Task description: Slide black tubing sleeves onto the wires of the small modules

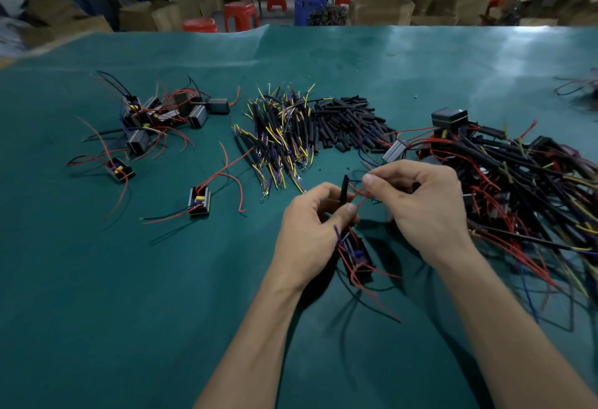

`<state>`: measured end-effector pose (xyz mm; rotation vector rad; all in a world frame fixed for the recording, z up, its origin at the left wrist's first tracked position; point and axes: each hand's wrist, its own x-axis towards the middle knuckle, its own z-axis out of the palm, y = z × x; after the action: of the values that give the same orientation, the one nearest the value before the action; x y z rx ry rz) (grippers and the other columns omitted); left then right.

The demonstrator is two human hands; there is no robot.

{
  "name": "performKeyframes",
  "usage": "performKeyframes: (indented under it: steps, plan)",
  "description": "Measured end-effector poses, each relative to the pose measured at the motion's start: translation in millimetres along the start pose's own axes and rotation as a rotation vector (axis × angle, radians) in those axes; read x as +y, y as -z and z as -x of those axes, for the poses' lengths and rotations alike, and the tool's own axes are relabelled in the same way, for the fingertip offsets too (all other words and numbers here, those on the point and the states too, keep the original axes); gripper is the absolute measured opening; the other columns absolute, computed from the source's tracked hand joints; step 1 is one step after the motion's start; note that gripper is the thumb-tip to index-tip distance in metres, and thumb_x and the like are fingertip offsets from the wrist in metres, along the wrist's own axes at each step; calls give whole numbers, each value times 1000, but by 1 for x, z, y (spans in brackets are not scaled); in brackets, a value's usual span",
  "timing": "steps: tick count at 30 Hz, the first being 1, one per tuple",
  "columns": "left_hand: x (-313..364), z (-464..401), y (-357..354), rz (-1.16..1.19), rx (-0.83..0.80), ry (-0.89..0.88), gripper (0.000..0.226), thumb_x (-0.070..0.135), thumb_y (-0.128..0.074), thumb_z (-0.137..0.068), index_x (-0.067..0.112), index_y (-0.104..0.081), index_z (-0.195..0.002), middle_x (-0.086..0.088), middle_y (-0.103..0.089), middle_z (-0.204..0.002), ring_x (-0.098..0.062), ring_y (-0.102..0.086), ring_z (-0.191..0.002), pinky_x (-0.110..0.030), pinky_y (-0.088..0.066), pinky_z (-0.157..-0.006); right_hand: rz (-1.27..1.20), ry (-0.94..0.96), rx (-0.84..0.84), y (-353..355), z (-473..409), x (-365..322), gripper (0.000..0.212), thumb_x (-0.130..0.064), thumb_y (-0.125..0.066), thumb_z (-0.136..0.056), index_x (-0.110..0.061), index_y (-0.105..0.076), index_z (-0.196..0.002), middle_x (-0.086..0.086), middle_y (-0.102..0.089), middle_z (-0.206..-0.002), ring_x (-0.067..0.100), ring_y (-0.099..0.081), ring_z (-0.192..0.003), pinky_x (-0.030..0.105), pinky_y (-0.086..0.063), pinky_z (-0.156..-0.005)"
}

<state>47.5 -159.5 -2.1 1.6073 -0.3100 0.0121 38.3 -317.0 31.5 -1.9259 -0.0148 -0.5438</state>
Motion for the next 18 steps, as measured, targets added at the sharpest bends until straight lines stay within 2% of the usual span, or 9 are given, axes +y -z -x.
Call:
performKeyframes:
  steps: [2, 4, 6, 8, 9, 11, 14, 16, 18]
  plan:
    - [-1, -1, 0, -12, 34, -7, 11, 13, -67, -87, 24, -68, -87, 4, -73, -73, -11, -71, -70, -28, -58, -70, -112, -115, -48, -3, 1, -1, 12, -27, -84, -82, -18, -78, -85, -2, -75, -71, 10, -70, -65, 23, -54, -68]
    - [-3, -2, 0, -13, 104, -1, 19, 5, -67, -90, 23, -69, -87, 3, -72, -70, -8, -68, -66, -25, -56, -67, -326, -247, -124, 1, -1, -2, 25, -30, -81, -82, -9, -75, -94, 4, -74, -77, 4, -58, -58, 14, -44, -55]
    - [-5, -3, 0, -27, 181, 2, 25, -1, -65, -92, 24, -68, -86, 6, -72, -68, -7, -67, -65, -24, -56, -68, -564, -349, -185, 9, -5, -6, 12, -5, -65, -92, 0, -72, -101, 13, -74, -93, 7, -49, -62, 15, -37, -51]
    - [-6, -5, 0, -38, 224, 7, 27, -2, -64, -92, 24, -68, -85, 8, -71, -66, -8, -68, -66, -27, -57, -70, -657, -397, -222, 16, -7, -6, 36, 14, -41, -84, 6, -70, -104, 16, -73, -103, 12, -49, -70, 21, -37, -55]
    - [-6, -6, 0, -37, 234, 12, 27, -2, -64, -92, 24, -68, -84, 9, -71, -66, -8, -68, -67, -29, -57, -72, -656, -399, -253, 18, -7, -6, 38, 15, -38, -84, 8, -69, -104, 16, -73, -105, 13, -52, -72, 22, -38, -58]
    - [-6, -6, -1, -33, 239, 20, 28, -2, -64, -92, 25, -67, -84, 10, -71, -65, -9, -68, -67, -32, -58, -74, -630, -395, -317, 19, -6, -7, 28, 8, -42, -97, 6, -69, -106, 16, -74, -105, 14, -61, -79, 23, -48, -64]
    - [-6, -6, -1, -39, 240, 19, 28, -2, -64, -92, 25, -67, -83, 9, -70, -65, -7, -69, -67, -28, -58, -72, -536, -330, -308, 21, -6, -5, 29, -10, -42, -107, 2, -68, -109, 18, -76, -105, 21, -71, -97, 31, -58, -86]
    - [-6, -5, 0, -34, 239, 27, 27, -2, -64, -92, 24, -68, -84, 7, -71, -66, -8, -69, -68, -28, -58, -73, -448, -264, -287, 22, -7, -5, 31, -19, -40, -109, -4, -68, -111, 16, -78, -102, 14, -71, -95, 25, -58, -83]
    - [-4, -5, -1, -29, 236, 34, 26, 0, -64, -93, 24, -68, -84, 5, -71, -68, -9, -69, -68, -29, -58, -73, -332, -209, -274, 23, -6, -5, 34, -27, -40, -110, -11, -70, -109, 11, -79, -94, 0, -67, -79, 20, -51, -76]
